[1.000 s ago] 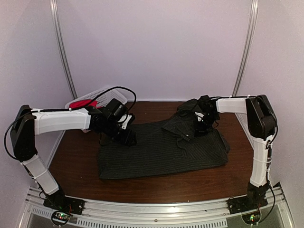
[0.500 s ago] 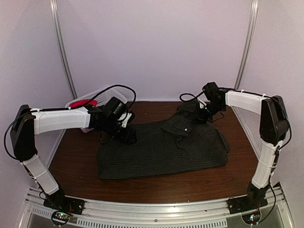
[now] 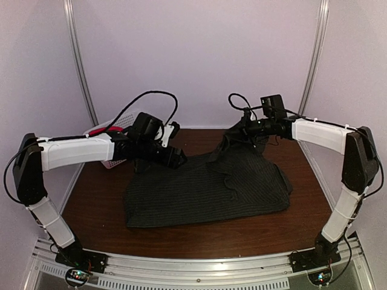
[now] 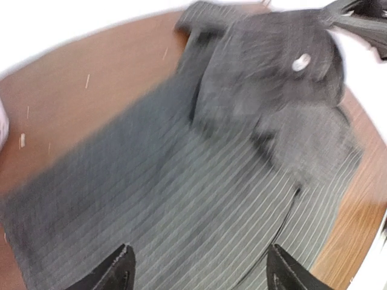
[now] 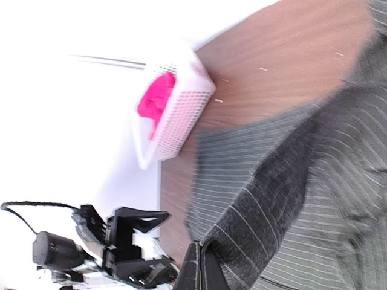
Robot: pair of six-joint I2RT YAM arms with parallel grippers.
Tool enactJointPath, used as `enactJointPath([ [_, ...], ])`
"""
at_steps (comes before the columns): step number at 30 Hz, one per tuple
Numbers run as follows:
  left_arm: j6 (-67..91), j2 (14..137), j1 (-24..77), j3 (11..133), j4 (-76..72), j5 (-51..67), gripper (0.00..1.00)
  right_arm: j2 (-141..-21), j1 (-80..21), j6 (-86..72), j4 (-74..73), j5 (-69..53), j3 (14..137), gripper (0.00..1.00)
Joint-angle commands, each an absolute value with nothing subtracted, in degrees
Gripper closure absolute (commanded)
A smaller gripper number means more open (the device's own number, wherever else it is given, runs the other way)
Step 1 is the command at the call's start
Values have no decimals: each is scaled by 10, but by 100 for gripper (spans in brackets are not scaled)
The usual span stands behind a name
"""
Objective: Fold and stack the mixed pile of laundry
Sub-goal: Adjust the 1/3-folded T-shirt at the center of the board.
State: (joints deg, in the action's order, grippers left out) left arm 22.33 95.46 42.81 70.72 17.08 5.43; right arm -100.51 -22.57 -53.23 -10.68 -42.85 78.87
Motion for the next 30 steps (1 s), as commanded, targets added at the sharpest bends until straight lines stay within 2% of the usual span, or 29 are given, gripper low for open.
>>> enactJointPath([
  [1, 178, 940, 437, 744, 27, 66, 20, -1025, -252, -633, 22, -440, 842, 100],
  [15, 111, 1069, 439, 946, 71, 54, 19, -1069, -283, -664, 51, -429, 892, 100],
  [23, 84, 1129, 437, 1012, 108, 82, 24, -1083, -283, -667, 48, -434, 920, 100],
  [27, 94, 1150, 428, 1031, 132, 61, 32, -1087, -283, -673, 49, -439, 925, 100],
  [30, 109, 1157, 415, 1032, 132, 61, 51, -1087, -283, -678, 57, -444, 925, 100],
])
